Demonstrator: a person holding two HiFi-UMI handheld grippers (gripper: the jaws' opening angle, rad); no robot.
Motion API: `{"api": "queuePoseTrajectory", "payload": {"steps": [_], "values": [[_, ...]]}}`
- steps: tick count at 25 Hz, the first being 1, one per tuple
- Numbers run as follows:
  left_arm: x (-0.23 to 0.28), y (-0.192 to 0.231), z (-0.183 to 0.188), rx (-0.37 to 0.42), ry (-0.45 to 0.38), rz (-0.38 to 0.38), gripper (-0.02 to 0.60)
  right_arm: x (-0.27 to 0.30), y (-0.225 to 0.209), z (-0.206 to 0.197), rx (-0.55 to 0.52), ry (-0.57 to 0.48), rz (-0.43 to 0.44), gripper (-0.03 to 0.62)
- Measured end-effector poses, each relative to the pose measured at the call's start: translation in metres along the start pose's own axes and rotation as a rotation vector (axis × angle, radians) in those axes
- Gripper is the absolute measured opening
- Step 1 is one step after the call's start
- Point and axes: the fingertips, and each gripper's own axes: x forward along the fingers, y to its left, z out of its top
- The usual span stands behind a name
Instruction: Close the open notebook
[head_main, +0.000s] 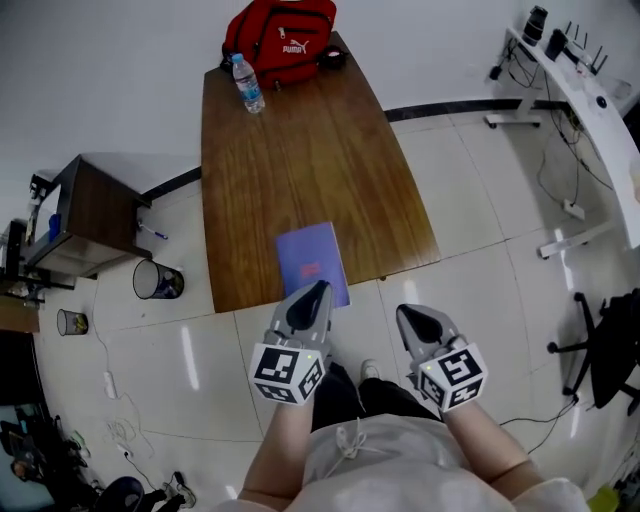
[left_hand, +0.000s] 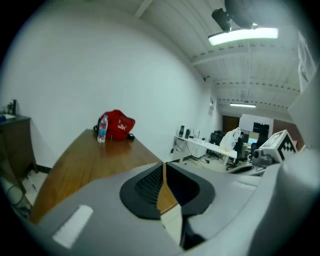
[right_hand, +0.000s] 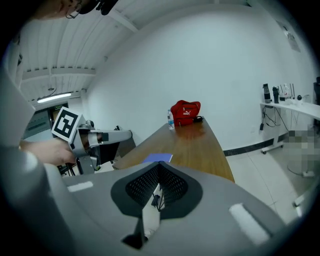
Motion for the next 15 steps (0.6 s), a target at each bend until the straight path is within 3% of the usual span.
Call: {"api": "queuePoseTrajectory", "payload": {"steps": [6, 15], "values": [[-0.077, 0.0, 0.061, 0.129, -0.144, 0.118, 0.006, -0.01, 0.044, 0.039, -0.08, -0.065, 0.081, 0.008], [-0.169, -0.01, 0.06, 0.173, -0.237, 0.167, 0.006, -0.037, 0.124, 0.029, -0.155, -0.07, 0.177, 0.008]]}}
